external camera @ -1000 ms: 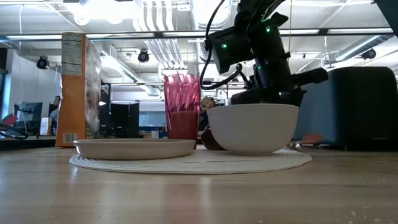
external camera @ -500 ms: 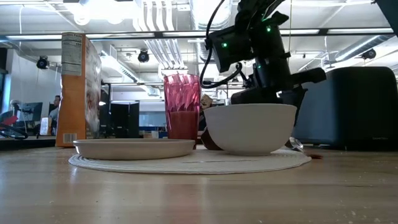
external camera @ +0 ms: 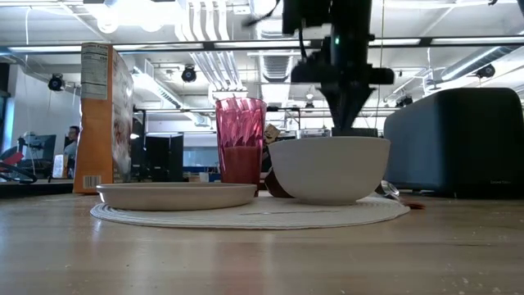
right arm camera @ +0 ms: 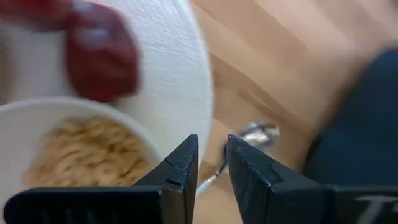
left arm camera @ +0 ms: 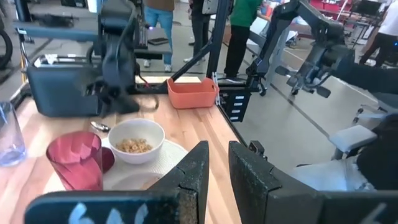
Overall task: Arrange a breakfast setting
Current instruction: Return to Home Position
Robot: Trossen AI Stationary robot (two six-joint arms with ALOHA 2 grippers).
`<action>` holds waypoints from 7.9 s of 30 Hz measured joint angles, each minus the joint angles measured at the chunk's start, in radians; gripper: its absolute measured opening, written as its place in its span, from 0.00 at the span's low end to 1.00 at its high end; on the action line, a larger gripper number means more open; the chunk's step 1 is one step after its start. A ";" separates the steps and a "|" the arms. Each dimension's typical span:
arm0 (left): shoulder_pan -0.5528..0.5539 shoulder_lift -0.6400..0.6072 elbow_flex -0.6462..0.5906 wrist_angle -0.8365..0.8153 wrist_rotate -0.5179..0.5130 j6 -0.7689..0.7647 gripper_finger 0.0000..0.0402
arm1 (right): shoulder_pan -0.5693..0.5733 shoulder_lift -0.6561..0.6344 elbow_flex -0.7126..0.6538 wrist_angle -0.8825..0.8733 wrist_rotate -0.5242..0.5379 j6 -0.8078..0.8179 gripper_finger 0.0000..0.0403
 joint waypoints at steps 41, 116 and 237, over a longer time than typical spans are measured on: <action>0.000 -0.052 -0.704 0.638 -0.130 -0.111 0.11 | 0.046 -0.668 -0.900 1.103 -0.110 -0.482 0.20; 0.000 -0.070 -1.119 1.243 -0.132 -0.097 0.11 | 0.092 -0.811 -1.268 1.480 -0.439 -0.471 0.16; 0.161 -0.418 -1.118 1.243 -0.129 -0.097 0.11 | -0.280 -1.734 -1.490 1.615 -0.439 -0.560 0.15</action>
